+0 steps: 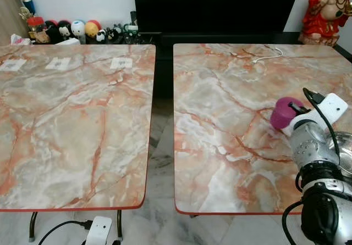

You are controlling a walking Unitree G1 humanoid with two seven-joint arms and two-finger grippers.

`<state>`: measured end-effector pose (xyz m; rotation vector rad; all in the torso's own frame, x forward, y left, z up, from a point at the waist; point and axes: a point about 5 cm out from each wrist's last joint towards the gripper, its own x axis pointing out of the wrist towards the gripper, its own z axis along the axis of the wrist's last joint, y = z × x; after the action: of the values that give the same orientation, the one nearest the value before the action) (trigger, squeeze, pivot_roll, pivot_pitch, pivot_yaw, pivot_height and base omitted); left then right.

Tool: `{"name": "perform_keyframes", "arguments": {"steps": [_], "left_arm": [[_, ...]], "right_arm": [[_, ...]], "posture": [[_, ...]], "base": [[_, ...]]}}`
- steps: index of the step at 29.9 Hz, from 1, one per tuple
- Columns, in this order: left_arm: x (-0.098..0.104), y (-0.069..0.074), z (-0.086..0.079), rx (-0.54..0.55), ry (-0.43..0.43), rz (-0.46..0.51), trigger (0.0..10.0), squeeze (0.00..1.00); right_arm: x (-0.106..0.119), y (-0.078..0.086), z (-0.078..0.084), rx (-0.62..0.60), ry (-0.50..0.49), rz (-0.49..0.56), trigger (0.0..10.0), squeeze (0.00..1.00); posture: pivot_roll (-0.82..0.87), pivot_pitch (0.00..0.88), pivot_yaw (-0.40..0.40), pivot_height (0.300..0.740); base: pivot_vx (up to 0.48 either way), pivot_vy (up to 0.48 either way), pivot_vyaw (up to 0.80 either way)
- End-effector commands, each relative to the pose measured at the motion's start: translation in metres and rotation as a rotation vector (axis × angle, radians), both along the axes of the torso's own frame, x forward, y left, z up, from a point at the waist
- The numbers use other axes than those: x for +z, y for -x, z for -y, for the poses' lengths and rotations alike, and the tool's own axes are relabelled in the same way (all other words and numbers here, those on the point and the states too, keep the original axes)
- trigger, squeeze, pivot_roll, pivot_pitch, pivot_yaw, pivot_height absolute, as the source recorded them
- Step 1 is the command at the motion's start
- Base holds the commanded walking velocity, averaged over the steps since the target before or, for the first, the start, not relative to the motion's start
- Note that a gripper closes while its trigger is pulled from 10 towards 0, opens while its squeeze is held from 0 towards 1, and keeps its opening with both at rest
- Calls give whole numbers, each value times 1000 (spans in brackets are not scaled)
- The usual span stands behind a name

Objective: Setting the table

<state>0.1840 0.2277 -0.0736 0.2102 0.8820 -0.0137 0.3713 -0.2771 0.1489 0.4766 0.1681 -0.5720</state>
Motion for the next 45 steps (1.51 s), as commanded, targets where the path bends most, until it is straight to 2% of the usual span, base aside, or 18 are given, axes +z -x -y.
{"name": "perform_keyframes", "arguments": {"steps": [1,4,11,24,35,36,37,38,42,44,45], "left_arm": [[0,0,1,-2,0,-6,10000,0],[0,-1,2,-4,1,-4,10000,0],[0,-1,3,-7,4,-4,10000,0],[-1,7,-8,5,-6,-22,10000,0],[-2,7,-7,4,-7,-25,10000,0],[-2,7,-6,4,-7,-24,10000,0],[-2,7,-6,4,-6,-24,10000,0],[-2,7,-6,3,-6,-25,10000,0],[-2,7,-5,3,-6,-25,10000,0],[-2,7,-5,3,-6,-25,10000,0],[-2,7,-5,4,-7,-26,10000,0]], "right_arm": [[6,-1,6,-36,-11,20,10000,0],[5,1,10,-55,-21,17,10000,0],[-1,1,7,-41,-56,10,10000,0],[-9,2,5,-42,-90,-8,10000,0],[-11,3,4,-45,-95,-15,10000,0],[-11,3,4,-45,-97,-13,10000,78],[-11,3,4,-45,-98,-12,10000,78],[-11,3,4,-44,-98,-12,10000,722],[-11,3,4,-45,-96,-13,10000,667],[-11,3,4,-44,-94,-14,10000,569],[-11,2,4,-44,-92,-14,10000,251]], "posture": [[57,24,-16,740],[56,25,-17,740],[55,24,-16,740],[57,24,-16,740],[61,27,-15,740],[62,27,-15,740],[62,27,-15,740],[62,27,-15,740],[62,27,-15,740],[62,27,-15,740],[62,27,-15,740]], "base": [[0,0,0],[0,0,0],[0,0,0],[0,0,0],[0,0,0],[0,0,0],[0,0,0],[0,0,0],[0,0,0],[0,0,0],[0,0,0]]}}
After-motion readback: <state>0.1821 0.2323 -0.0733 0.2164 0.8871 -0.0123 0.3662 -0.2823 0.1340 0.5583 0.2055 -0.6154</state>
